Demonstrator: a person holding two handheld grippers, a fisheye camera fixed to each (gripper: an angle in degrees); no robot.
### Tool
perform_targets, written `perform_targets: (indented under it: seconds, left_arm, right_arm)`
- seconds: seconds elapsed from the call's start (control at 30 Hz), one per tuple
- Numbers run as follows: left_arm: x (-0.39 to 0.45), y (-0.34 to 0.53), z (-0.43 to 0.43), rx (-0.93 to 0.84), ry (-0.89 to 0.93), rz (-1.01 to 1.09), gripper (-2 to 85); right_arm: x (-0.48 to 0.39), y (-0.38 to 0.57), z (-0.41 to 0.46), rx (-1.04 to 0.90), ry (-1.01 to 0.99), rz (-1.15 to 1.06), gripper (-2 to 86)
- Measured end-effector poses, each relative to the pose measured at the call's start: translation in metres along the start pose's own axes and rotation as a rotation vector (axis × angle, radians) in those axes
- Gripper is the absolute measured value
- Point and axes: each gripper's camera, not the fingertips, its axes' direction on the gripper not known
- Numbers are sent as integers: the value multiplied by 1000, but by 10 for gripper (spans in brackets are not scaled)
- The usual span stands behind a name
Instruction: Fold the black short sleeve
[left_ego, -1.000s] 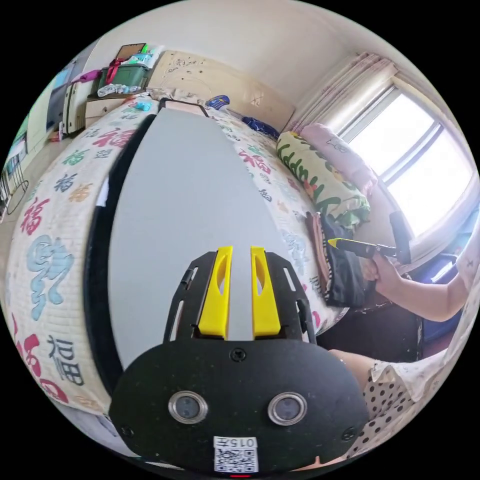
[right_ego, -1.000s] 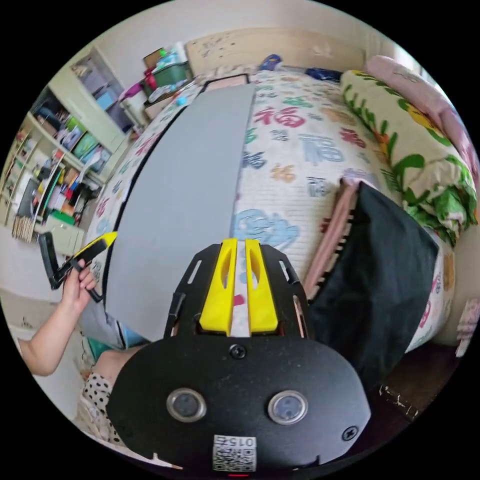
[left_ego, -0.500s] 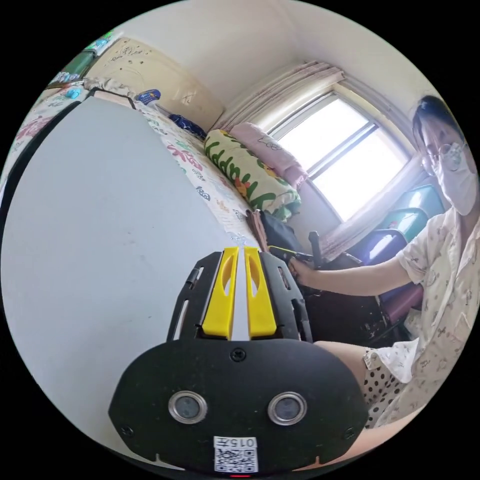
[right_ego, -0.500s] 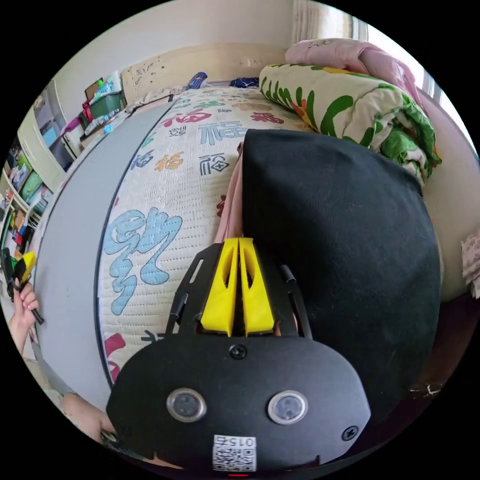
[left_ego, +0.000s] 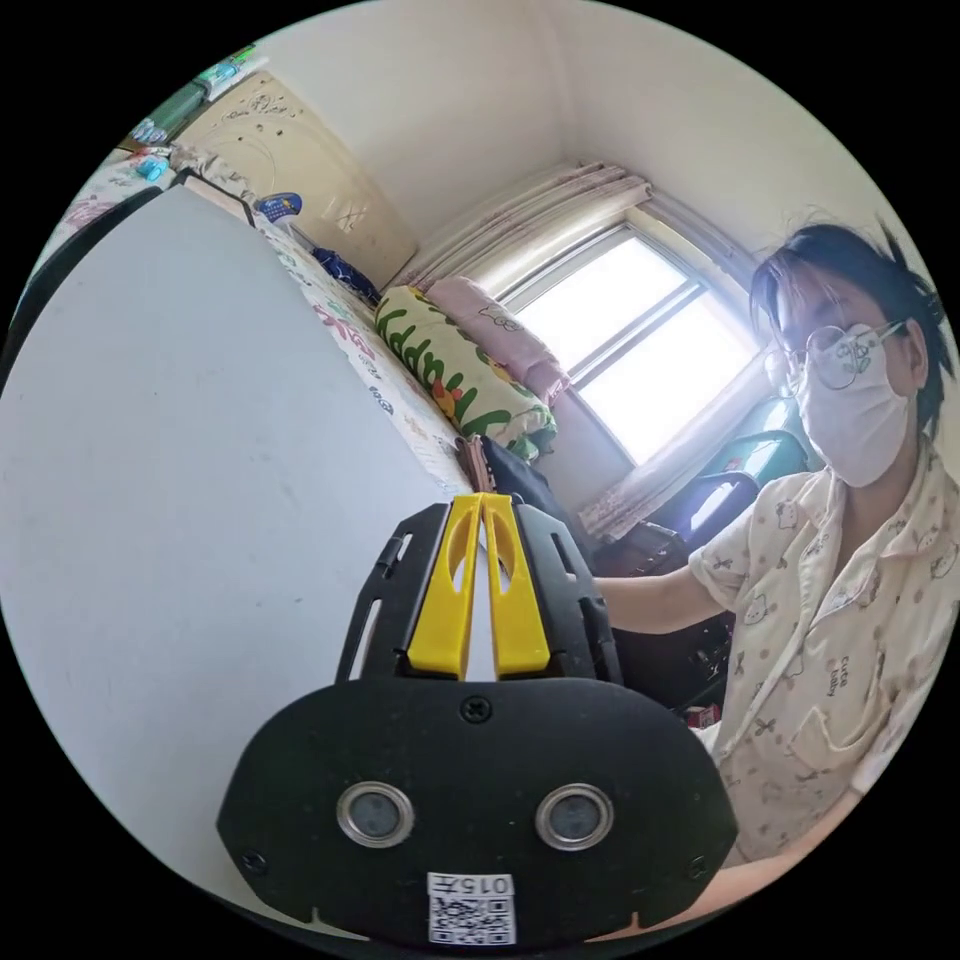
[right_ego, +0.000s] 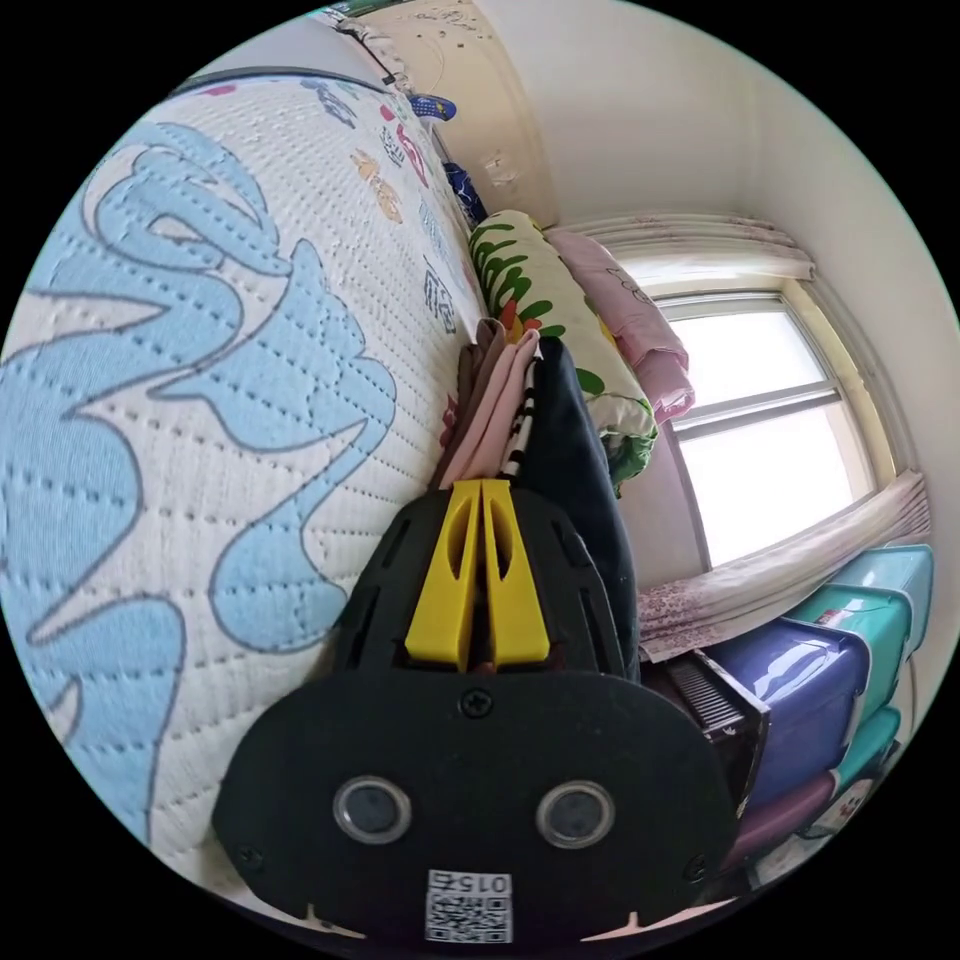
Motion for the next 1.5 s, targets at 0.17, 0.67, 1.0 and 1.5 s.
perform_targets:
  seconds: [0.17,0.67,1.0,1.5]
  left_arm:
    - [12,3,-2,60,52,66,-9]
    - [47,14,-2,148,73,132,-4]
    - [75,33,-12,220,32,129,-5]
    - [112,59,-27,301,10,144,-3]
  right_arm:
    - [20,65,-18,92,-16,101,-10]
    - [407,371,-222,1239,-1580,997,-5]
    - [502,611,-339,1900,-1270,929,-6]
    - [472,783,-331,2323,-660,1388,-8]
